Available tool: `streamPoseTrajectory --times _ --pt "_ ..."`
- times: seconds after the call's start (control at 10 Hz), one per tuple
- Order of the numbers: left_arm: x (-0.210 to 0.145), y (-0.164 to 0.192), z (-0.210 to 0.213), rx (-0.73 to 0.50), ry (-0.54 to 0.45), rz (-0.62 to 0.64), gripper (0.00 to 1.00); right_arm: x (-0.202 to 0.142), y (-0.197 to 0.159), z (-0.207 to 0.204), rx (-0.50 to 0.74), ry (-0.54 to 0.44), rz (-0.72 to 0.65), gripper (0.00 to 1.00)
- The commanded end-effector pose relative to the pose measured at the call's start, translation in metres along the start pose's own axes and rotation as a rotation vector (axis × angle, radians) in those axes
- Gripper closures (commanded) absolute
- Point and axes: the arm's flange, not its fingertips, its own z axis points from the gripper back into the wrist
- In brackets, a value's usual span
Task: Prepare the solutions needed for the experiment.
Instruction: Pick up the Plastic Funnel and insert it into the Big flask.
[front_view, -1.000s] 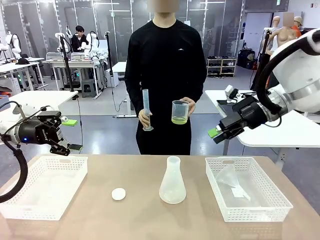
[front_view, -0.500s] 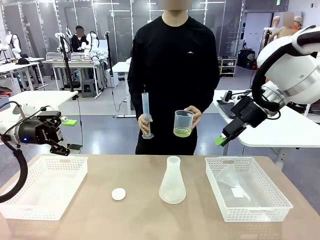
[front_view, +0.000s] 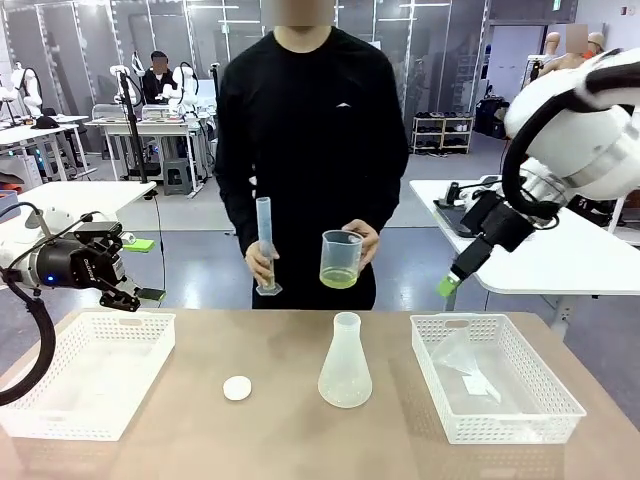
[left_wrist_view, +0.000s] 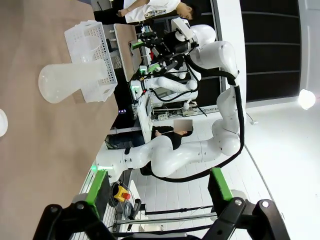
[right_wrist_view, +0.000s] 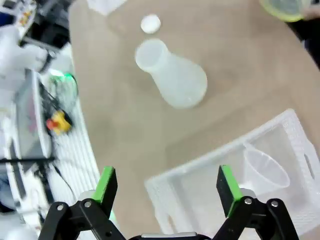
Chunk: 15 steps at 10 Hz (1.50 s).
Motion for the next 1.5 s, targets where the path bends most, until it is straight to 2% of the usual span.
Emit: streamPoseTrajectory --times 0.0,0.2,0.3,0.4,0.6,0.7,1.3,1.4 --pt "0.000 -0.002 0.000 -0.014 0.005 -0.001 0.00 0.028 -0.032 -0.007 -0.142 0.259 0.270 0.00" --pt "0.000 -0.002 0.000 -0.014 0.005 -0.001 0.00 0.045 -0.052 -0.017 -0.227 0.381 0.401 0.00" --pt "0.000 -0.002 0.000 -0.014 0.005 -0.001 0.00 0.050 -0.070 -0.024 -0.215 0.434 0.395 0.00" --pt "0.000 -0.002 0.000 -0.014 0.005 -0.001 0.00 0.051 -0.083 -0.035 -0.148 0.467 0.433 0.00" --pt "0.000 -0.002 0.000 -0.014 0.005 -0.001 0.00 0.049 -0.086 -0.046 -0.067 0.503 0.481 0.00" --pt "0.000 -0.002 0.000 -0.014 0.005 -0.001 0.00 0.050 -0.079 -0.043 -0.156 0.474 0.427 0.00" --pt "0.000 -0.002 0.000 -0.014 0.005 -0.001 0.00 0.049 -0.081 -0.041 -0.140 0.475 0.449 0.00" --pt "0.000 -0.002 0.000 -0.014 0.005 -0.001 0.00 0.050 -0.083 -0.049 -0.115 0.522 0.491 0.00"
